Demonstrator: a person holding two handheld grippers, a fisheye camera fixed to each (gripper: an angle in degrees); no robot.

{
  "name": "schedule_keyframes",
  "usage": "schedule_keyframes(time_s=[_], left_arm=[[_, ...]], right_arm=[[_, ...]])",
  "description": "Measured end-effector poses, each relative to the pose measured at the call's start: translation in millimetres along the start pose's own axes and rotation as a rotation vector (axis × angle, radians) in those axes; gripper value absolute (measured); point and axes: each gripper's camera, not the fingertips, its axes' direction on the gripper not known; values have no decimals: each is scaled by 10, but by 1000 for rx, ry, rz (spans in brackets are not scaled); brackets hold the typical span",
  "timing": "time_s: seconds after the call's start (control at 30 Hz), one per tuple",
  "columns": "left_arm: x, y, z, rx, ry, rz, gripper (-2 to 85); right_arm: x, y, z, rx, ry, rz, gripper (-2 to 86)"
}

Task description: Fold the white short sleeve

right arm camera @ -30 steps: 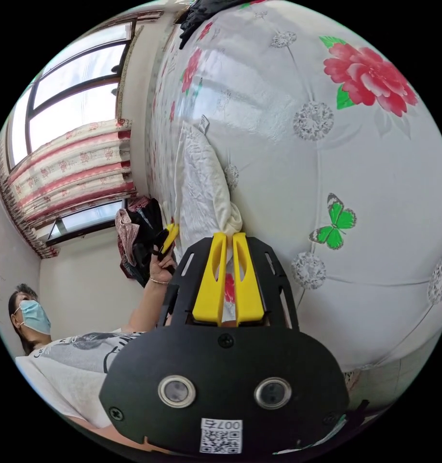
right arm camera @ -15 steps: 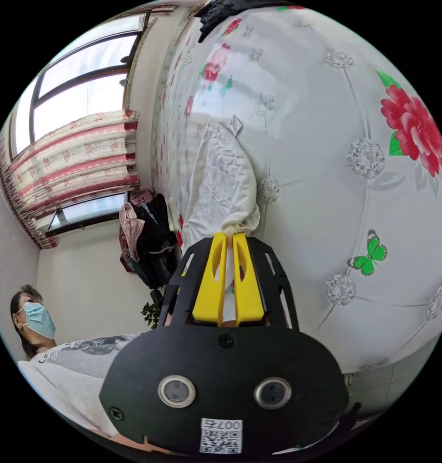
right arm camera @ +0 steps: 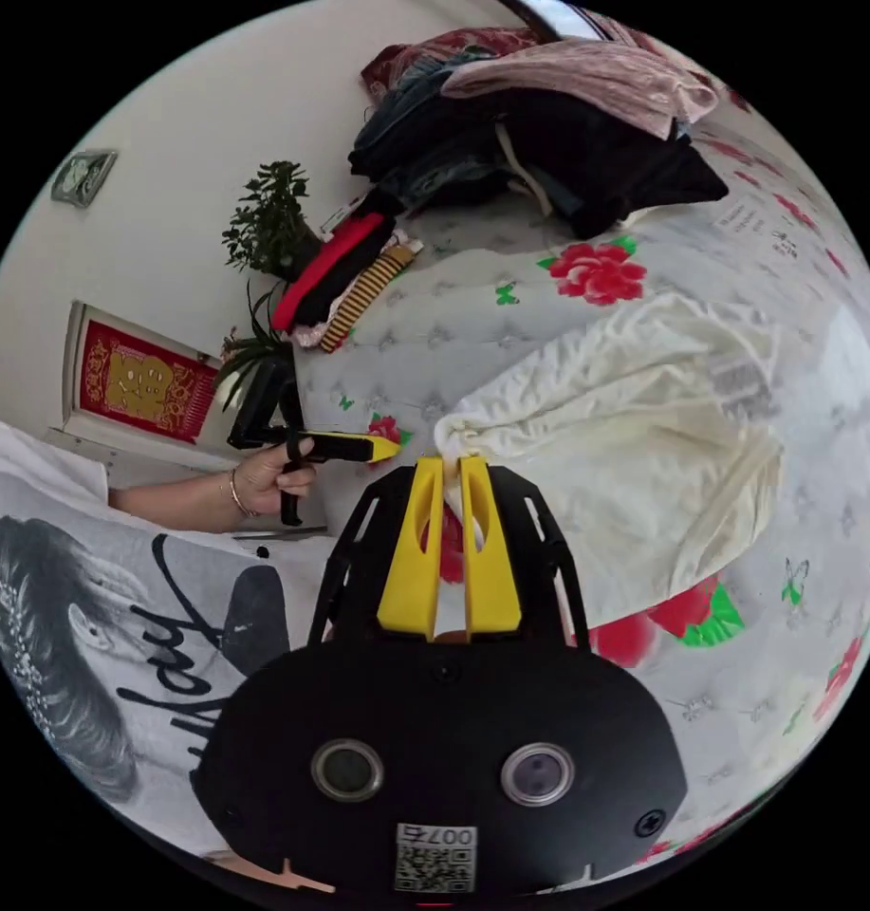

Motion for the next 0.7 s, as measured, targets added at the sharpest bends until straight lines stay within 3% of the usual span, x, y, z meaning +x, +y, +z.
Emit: schedule_keyframes(time_s=[0.1,0.23,0.5,0.7], left_arm=[[-96,34,-13,-24,16,-13,90],[-184,18,-20,-68,48,-2,100],[-281,-252,8,-157,201,15,135],[-291,-390,31,-212,244,35,129]], right_arm=[[67,-32,408,-73,-120,57,27],[395,276,241,-9,-168,174,39],[1774,1716,-239,281,-347,767,44],[2039,1904,59,291,-452,847,35]])
